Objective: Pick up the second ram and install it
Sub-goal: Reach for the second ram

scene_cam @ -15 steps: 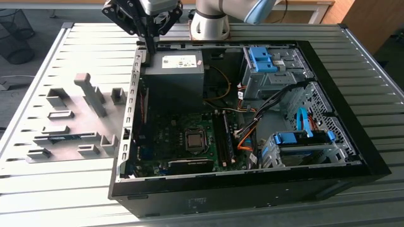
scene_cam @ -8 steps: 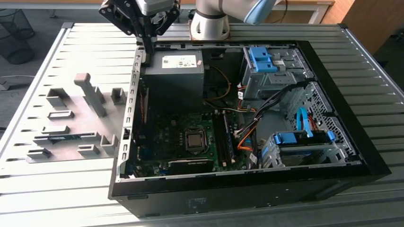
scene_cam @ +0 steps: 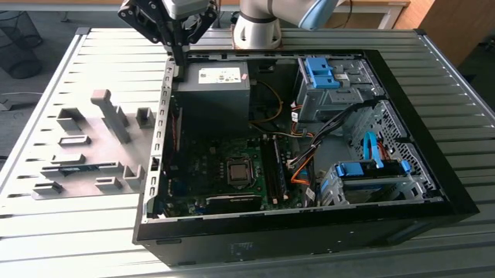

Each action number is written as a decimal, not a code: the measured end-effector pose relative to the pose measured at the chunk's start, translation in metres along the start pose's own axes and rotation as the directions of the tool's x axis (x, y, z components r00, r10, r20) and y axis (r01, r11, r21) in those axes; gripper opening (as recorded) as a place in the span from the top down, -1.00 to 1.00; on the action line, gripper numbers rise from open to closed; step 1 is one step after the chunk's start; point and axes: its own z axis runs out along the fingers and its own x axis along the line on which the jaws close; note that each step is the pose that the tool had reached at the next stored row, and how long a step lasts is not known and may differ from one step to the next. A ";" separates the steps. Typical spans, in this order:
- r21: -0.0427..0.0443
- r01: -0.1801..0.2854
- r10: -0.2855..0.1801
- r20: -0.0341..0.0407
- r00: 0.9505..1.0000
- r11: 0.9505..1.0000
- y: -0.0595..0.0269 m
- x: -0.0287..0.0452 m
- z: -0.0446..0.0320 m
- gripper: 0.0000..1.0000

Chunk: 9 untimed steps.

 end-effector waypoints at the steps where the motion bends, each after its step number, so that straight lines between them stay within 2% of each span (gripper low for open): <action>1: 0.000 0.000 0.000 0.000 1.000 1.000 0.0000 0.0005 0.0000 0.79; 9: 0.000 0.000 0.000 0.000 1.000 1.000 -0.0004 0.0043 0.0003 0.79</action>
